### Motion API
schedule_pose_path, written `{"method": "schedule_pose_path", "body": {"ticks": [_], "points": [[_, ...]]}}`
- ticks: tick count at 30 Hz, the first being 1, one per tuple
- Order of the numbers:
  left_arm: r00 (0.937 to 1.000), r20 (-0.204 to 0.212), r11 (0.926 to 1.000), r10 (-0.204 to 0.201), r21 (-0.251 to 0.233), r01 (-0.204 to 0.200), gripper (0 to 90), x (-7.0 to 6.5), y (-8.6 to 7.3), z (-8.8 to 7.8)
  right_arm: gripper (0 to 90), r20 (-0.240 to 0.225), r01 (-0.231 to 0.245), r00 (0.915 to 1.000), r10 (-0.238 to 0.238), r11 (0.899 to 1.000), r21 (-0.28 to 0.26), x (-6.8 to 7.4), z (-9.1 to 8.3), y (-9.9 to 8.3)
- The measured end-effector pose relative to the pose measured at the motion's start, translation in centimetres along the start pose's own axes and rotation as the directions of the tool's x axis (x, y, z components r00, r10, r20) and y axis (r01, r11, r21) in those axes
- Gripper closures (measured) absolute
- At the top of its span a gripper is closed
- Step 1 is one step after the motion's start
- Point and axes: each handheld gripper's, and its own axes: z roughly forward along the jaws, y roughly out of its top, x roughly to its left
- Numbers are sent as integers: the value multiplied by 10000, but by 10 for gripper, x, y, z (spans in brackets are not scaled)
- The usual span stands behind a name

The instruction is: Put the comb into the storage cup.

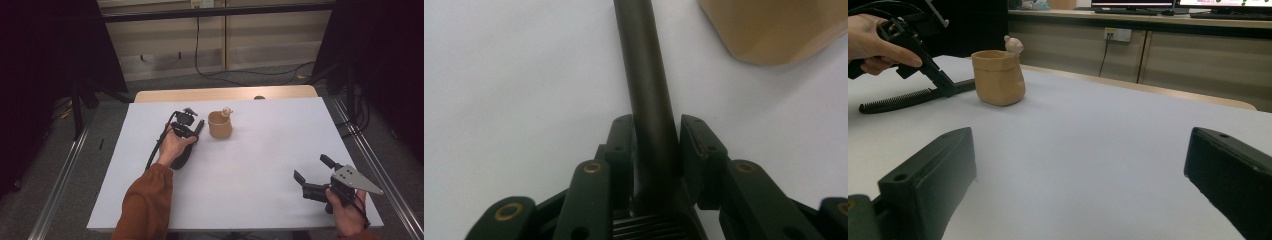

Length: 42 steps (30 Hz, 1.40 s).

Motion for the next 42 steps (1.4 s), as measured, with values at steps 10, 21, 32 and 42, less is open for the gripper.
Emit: {"method": "schedule_pose_path", "body": {"ticks": [10, 21, 32, 42], "points": [[9998, -52, 9998, -175, 28, 175, 726, 2, 1, 0, 0, -9, 2, 10000, -2, 10000, 0, 0, 0, 0], [9976, 294, 9980, -620, 123, 616, 728, 7, 2, -2, 0, 21, -23, 10000, 22, 10000, 34, -1, 0, 0], [9965, 364, 9972, -746, 20, 746, 728, 9, 1, -5, 0, 37, -50, 10000, 50, 10000, 24, -1, 0, 0], [9963, 298, 9943, -809, -676, 828, 728, 14, 2, -20, 0, 41, -36, 10000, 36, 10000, 32, -1, 0, 0]]}}
